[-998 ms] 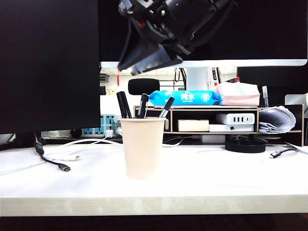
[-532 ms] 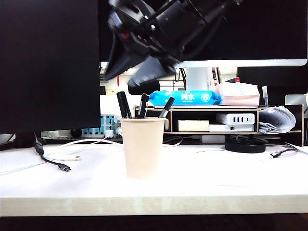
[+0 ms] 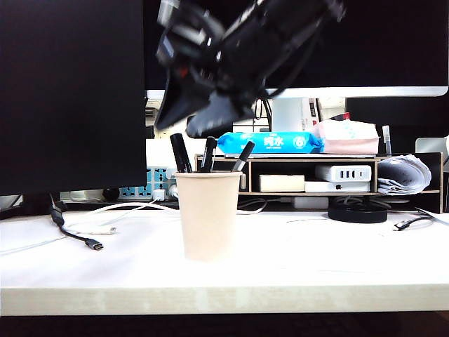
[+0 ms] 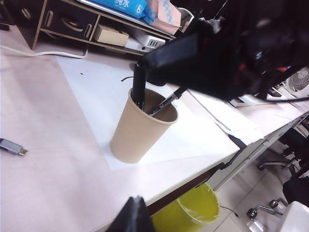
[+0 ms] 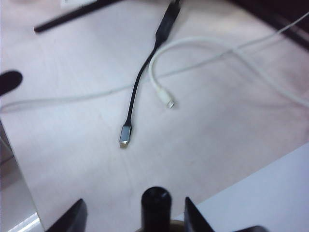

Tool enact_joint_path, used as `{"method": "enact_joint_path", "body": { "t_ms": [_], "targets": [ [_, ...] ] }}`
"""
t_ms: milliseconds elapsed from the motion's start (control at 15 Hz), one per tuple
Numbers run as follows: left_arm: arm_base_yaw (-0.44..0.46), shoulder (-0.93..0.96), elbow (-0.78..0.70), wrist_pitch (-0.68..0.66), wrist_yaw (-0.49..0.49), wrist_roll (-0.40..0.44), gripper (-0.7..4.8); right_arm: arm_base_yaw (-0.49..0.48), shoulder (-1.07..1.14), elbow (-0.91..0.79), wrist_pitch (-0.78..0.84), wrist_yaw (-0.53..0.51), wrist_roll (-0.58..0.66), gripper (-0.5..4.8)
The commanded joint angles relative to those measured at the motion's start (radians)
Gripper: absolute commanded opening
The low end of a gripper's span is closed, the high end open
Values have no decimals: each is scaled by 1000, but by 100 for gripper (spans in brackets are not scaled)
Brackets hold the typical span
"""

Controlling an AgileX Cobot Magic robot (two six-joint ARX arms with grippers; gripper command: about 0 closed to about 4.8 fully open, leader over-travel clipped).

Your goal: Pick up the marker from the paper cup and put it on the table.

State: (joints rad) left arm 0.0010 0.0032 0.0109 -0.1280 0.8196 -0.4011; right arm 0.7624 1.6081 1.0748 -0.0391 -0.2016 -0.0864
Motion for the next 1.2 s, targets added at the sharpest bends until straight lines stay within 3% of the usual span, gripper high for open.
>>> {"method": "enact_joint_path", "body": {
  "t_ms": [67,532,599,865,1198],
  "targets": [
    [0,0,-1,-14,9,-1,-5,7,14,3,29,2,0,260],
    [0,0,-1,-14,11,-3,-5,5,27,3,52,28,0,196],
    [0,0,-1,-14,11,-3,-5,3,27,3,52,30,0,157],
    [0,0,-1,-14,11,-3,-5,3,27,3,52,51,0,93],
    [0,0,-1,-14,11,-3,-5,2,27,3,52,51,0,80]
  ]
}}
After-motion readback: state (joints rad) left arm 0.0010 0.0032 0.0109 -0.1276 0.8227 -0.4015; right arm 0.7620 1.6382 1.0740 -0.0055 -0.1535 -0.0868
